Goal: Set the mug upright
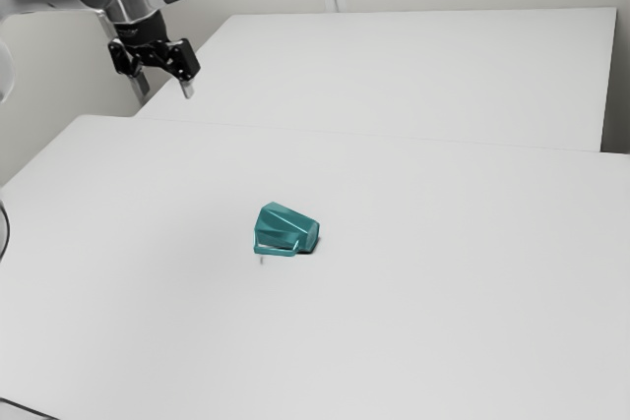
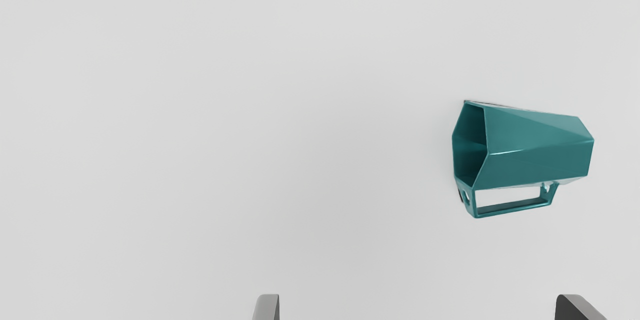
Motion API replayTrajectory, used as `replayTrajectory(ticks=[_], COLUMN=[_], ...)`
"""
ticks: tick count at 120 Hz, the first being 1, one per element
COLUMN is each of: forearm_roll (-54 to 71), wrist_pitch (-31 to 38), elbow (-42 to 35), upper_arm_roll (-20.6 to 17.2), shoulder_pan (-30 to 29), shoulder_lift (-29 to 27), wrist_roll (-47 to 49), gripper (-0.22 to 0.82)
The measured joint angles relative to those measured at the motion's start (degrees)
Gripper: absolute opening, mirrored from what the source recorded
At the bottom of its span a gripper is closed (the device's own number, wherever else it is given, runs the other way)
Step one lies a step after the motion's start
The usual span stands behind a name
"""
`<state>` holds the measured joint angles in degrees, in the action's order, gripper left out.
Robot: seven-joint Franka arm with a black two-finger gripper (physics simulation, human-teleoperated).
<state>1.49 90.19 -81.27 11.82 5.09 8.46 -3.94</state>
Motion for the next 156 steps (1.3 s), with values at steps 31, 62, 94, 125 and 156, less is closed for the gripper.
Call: replayTrajectory(ticks=[31, 62, 94, 125, 156], forearm_roll=[-9.55, -29.75, -35.02, -41.87, -55.56], wrist_pitch=[9.64, 29.07, 34.31, 37.00, 36.29], elbow=[-15.69, -37.10, -39.83, -38.41, -38.70], upper_arm_roll=[1.69, 2.12, 2.26, 2.22, 2.17], shoulder_pan=[-1.54, -1.53, -2.53, -2.99, -3.62], shoulder_lift=[-2.54, -6.15, -4.58, 1.48, 2.50], wrist_roll=[-0.45, -5.40, -20.36, -31.64, -40.64], gripper=[0.60, 0.60, 0.60, 0.60, 0.60])
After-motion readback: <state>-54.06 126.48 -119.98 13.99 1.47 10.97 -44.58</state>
